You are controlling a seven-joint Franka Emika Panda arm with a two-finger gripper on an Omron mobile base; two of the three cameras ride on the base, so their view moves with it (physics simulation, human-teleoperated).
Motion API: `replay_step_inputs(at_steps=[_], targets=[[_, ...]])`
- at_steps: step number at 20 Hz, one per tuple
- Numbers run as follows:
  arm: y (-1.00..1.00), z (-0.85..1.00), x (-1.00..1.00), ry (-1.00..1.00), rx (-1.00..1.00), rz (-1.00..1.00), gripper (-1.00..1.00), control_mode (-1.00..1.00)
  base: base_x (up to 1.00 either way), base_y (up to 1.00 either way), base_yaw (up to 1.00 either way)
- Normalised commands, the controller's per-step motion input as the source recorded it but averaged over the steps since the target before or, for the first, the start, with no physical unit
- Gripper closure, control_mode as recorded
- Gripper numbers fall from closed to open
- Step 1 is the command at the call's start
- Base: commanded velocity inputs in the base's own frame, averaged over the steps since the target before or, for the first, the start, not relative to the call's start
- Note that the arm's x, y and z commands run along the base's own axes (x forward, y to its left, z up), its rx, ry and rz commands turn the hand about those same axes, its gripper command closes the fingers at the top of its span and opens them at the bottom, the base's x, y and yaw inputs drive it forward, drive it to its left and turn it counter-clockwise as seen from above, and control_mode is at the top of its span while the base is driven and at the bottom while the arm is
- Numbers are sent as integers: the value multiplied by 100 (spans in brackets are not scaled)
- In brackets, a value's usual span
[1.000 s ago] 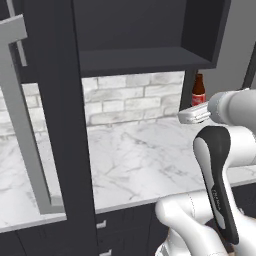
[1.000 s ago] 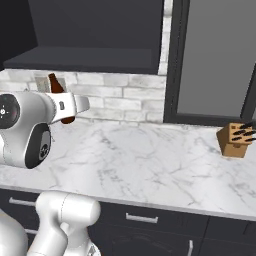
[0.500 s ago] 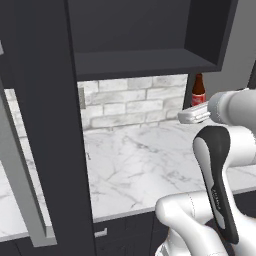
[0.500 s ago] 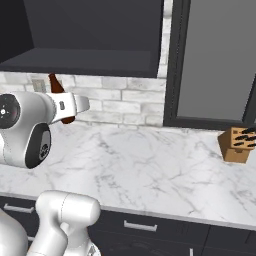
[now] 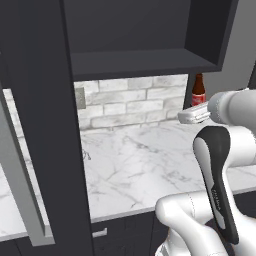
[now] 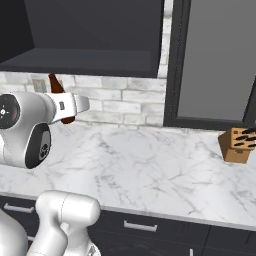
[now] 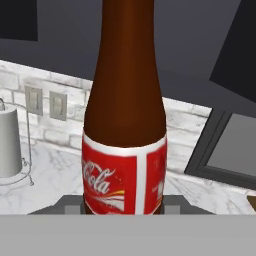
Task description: Sort all alcoholic drinks to one cabinet, and non-alcoholic drinks to the other.
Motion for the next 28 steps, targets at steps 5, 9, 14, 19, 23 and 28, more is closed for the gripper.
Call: replay_step_inputs(at_steps=[5,9,14,19,23,28], targets=[[0,0,0,0,0,0,100,100,0,0,0],[0,0,-1,0,0,0,100,-100,0,0,0],[0,4,-16,-4,0,-1,100,-100,0,0,0],[0,9,-25,-3,0,-4,100,-100,0,0,0],[0,18,-13,-1,0,-4,100,-100,0,0,0],[-5,35,-16,0,3,-3,100,-100,0,0,0]])
